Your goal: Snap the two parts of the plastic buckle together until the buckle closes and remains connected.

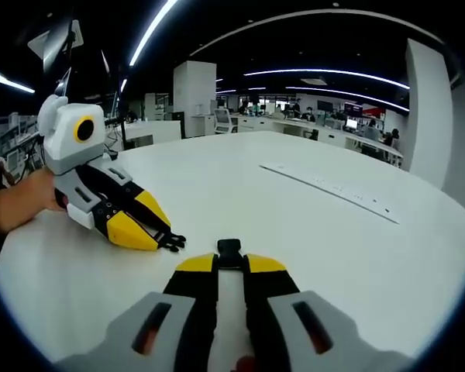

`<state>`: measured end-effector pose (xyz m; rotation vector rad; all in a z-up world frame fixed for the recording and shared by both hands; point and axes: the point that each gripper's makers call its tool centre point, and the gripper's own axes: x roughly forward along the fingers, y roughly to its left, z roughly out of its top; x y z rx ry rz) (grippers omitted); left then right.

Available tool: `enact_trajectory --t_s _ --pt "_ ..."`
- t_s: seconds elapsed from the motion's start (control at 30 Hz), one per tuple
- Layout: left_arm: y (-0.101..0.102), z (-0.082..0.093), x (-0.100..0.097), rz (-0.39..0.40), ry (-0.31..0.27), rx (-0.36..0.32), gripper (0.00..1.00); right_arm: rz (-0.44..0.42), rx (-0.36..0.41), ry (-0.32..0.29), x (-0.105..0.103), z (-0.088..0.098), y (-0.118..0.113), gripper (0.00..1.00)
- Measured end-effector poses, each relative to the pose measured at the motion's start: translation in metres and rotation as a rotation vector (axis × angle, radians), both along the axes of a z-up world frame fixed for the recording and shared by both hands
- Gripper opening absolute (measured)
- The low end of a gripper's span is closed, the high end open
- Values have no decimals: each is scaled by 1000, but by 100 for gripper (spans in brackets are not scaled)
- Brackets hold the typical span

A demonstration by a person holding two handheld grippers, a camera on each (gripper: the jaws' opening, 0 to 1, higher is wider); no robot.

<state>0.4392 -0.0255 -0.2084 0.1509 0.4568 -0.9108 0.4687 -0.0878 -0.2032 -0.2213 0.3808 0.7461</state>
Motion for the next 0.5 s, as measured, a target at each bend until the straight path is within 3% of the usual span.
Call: enact_trajectory --t_s 0.5 --pt "1 6 2 11 -2 -16 12 3 21 8 -2 3 -1 13"
